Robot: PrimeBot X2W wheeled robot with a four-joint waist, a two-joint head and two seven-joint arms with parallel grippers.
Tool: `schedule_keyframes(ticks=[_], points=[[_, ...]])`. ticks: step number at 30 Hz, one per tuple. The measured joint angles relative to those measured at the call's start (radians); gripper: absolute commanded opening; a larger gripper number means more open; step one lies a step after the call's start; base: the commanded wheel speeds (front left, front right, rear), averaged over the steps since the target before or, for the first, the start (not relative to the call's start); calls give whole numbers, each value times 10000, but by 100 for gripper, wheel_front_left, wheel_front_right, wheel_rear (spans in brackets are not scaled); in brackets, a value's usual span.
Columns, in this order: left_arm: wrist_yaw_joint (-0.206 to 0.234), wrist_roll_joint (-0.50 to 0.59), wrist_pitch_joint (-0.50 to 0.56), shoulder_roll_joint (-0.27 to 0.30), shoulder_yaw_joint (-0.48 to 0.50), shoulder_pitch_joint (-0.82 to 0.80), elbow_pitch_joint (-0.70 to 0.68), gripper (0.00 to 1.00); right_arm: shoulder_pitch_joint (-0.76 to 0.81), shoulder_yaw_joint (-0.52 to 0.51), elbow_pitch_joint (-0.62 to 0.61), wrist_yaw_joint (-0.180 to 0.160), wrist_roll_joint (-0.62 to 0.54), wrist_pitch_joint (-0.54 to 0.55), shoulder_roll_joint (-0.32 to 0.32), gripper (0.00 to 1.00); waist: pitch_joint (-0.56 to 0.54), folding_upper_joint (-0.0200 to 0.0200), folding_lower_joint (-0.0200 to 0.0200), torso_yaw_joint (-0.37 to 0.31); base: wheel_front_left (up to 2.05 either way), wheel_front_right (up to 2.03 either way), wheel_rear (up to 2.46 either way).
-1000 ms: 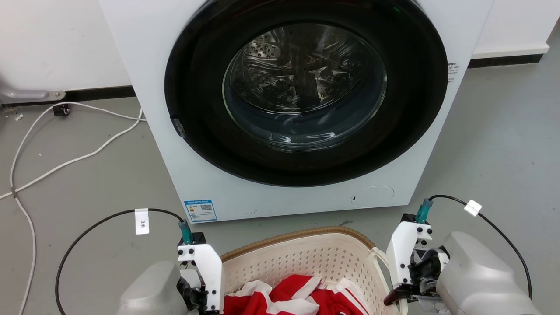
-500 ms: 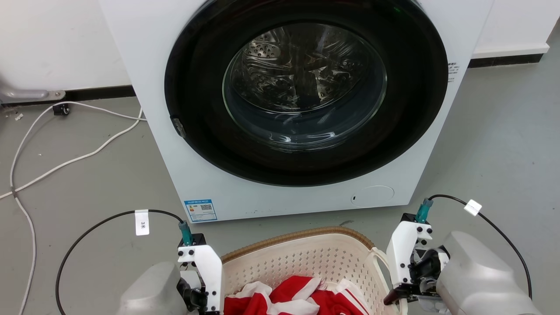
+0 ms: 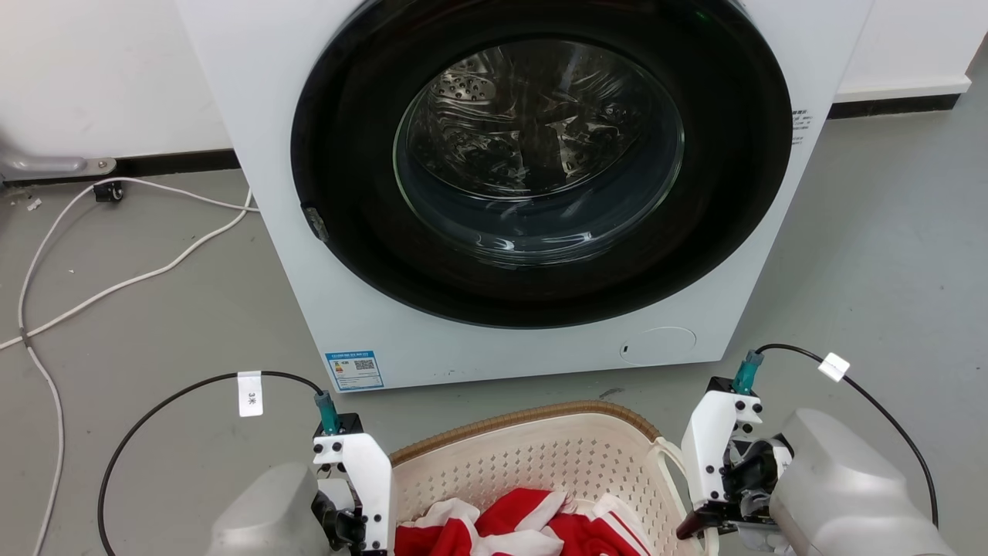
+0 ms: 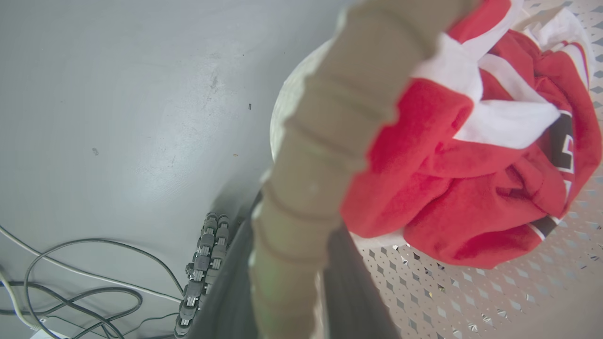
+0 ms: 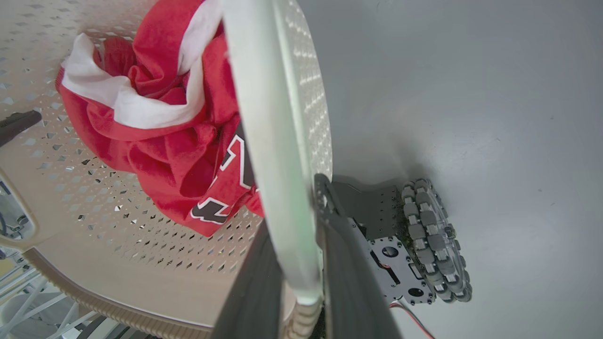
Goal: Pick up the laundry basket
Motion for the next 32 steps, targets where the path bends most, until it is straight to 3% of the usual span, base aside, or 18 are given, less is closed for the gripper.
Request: schedule_keyframes(ticks=[32], points=[[2, -368, -13, -10, -341, -15, 100, 0, 30, 33, 2, 0, 71, -29, -10, 0, 12, 0, 0, 26, 0, 0, 0]])
